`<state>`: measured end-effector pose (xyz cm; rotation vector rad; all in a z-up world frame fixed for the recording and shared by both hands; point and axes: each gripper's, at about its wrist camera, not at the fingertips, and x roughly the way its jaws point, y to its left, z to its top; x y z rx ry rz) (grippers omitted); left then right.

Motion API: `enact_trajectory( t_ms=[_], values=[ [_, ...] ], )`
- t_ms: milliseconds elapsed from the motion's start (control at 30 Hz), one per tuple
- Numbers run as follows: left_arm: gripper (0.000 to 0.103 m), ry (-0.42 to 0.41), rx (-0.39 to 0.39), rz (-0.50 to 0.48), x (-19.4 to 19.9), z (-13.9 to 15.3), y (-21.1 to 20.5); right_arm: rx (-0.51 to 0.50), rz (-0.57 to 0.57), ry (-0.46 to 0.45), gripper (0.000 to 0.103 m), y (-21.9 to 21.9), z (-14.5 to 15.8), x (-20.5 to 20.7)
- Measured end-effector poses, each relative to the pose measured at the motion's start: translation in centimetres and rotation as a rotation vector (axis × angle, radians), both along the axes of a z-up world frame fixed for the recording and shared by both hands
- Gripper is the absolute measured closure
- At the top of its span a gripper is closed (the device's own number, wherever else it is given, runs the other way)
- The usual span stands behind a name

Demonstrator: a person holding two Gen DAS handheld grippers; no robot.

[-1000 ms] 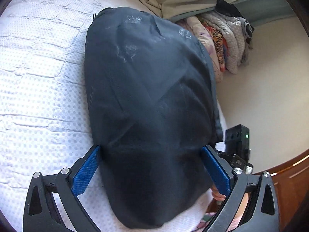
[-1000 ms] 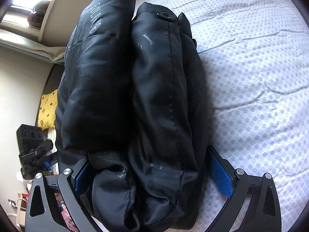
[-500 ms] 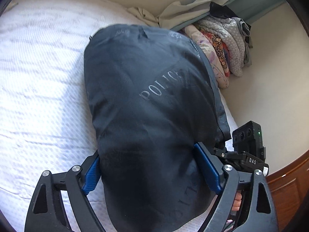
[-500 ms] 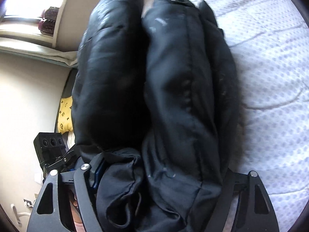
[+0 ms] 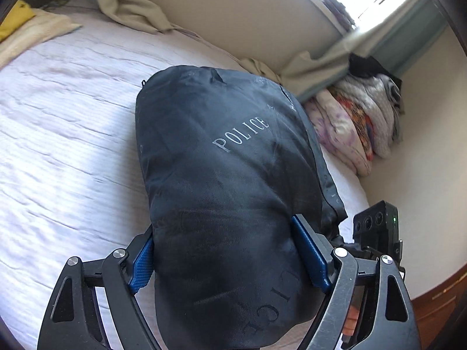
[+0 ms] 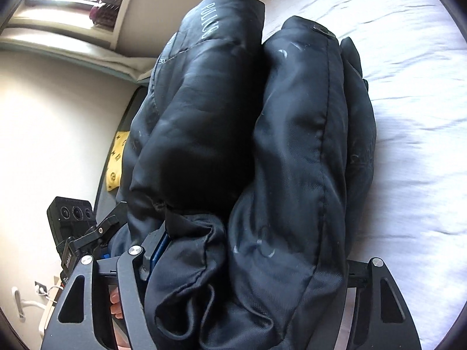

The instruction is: Fold large clothes

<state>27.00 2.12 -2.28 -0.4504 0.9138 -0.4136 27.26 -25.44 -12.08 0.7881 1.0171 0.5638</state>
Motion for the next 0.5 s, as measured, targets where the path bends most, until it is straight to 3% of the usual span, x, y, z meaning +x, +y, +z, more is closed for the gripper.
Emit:
enact_trajectory(
  t_ms=[167,300,400,500],
  values=[
    [0.015,0.036,-0.004,0.021,1.2,-2.5,1.9,-0.077,0.001,-0.021,0.033,2.2,-0.4,0.4],
    [0.008,0.054,0.000,0.006,1.3,-3.5,2.0,-0.113,-0.002,0.006,0.032,2.2,-0.9,0.3],
    [0.002,0.058,0.013,0.003,1.1,-4.1,2.3,-0.110,-0.008,0.038,0.020,1.8,-1.7,0.5],
    [0.000,0.054,0.025,0.016,0.7,-3.7,2.9,-0.098,-0.009,0.057,0.017,1.4,-1.5,0.7]
  ],
)
